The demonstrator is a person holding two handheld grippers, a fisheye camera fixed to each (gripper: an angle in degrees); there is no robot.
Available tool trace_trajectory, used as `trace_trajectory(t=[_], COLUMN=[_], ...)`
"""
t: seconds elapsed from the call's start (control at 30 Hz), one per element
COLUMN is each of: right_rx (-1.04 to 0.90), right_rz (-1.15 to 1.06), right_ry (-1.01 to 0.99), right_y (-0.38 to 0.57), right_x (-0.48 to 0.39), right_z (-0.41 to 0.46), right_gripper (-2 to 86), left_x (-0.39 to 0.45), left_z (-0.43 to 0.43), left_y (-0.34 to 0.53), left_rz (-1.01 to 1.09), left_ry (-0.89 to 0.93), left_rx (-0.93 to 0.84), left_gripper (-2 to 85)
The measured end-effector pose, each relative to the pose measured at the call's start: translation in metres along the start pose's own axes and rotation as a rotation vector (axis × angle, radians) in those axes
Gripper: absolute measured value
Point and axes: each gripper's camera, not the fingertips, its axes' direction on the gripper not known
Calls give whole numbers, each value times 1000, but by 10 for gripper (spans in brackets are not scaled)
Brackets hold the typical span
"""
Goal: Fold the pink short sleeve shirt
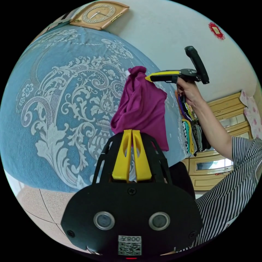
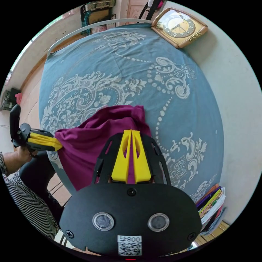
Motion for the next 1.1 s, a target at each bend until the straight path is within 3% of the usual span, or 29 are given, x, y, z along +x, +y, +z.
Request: trace_trajectory(t=[0.17,0.37,0.5,0.7,0.83,1.1], right_rx=[51,173,77,186,35,153], right_rz=[44,140,245,250,230,452], right_ry=[-93,-340,-418,-567,-586,-712], right_y=[-1,100,164,253,295,417], right_x=[21,29,26,-8,-46,-9], right_z=[-13,-15,28,18,75,81], right_gripper=[1,2,1,2,2,8], left_x=[22,50,66,129,155,275], left_z=[-3,2,20,26,48,56], left_y=[6,16,27,52,67,114], left_rz=[-8,-13,-37,36,18,204], left_ry=[-11,-5,15,-93,-86,-55], left_rx=[19,23,-11,-16,-42,-28], left_gripper=[0,1,2,2,3,12])
